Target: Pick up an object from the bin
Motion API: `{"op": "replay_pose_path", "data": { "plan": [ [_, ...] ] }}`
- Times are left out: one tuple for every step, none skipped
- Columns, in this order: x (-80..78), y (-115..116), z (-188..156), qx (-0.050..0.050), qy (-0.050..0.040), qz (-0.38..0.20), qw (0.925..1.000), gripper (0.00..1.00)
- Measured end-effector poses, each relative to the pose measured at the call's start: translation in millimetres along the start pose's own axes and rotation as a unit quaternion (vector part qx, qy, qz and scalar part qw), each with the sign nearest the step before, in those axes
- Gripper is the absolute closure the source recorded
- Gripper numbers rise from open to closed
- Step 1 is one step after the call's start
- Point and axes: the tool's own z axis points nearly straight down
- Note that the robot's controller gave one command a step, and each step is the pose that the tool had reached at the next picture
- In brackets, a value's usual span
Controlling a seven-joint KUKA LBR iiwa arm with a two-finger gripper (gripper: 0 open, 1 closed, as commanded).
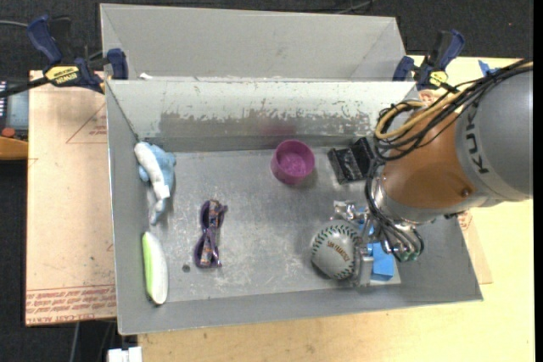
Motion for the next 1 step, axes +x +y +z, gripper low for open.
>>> {"op": "replay_pose_path", "data": {
  "plan": [
    [21.1, -12.4, -88.7, 0.001, -0.0078, 0.034, 0.9994, 0.0]
  ]
}}
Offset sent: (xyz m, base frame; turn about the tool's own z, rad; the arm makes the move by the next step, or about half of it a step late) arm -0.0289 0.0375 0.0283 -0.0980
